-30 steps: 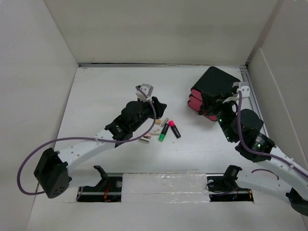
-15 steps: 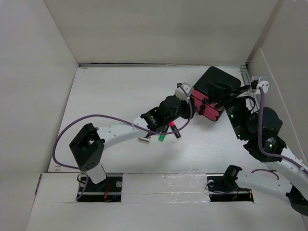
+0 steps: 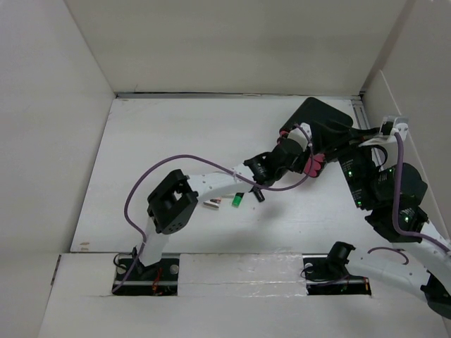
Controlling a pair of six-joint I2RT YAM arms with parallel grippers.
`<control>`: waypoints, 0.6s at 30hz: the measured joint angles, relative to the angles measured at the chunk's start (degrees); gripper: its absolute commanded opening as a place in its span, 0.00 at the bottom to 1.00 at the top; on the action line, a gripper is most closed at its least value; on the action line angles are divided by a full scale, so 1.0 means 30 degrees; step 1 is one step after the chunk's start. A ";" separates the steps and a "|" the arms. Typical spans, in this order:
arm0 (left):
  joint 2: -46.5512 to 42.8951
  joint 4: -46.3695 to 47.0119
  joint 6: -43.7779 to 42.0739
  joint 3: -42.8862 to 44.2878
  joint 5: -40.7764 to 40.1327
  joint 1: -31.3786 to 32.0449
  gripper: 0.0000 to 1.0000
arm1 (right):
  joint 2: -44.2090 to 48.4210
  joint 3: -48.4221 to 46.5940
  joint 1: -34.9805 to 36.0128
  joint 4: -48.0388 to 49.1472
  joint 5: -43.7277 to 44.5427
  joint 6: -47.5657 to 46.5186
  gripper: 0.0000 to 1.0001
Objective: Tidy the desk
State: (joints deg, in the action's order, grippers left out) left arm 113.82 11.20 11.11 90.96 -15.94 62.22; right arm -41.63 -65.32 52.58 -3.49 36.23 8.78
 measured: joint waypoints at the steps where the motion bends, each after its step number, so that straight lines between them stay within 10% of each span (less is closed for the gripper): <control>1: 0.0342 -0.0189 -0.0073 0.0357 -0.0189 -0.0022 0.47 | 0.0036 0.0000 0.0000 -0.0007 0.0007 0.0000 0.58; 18: 0.2630 -0.1858 -0.0510 0.3060 -0.0510 -0.0933 0.48 | 0.0102 0.0204 0.0000 0.0015 0.0066 -0.0073 0.60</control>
State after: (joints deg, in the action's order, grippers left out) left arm 121.71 5.63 9.58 100.14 -17.47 59.42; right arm -41.32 -64.71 52.58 -3.44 36.42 8.56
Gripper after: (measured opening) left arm 0.490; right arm 0.600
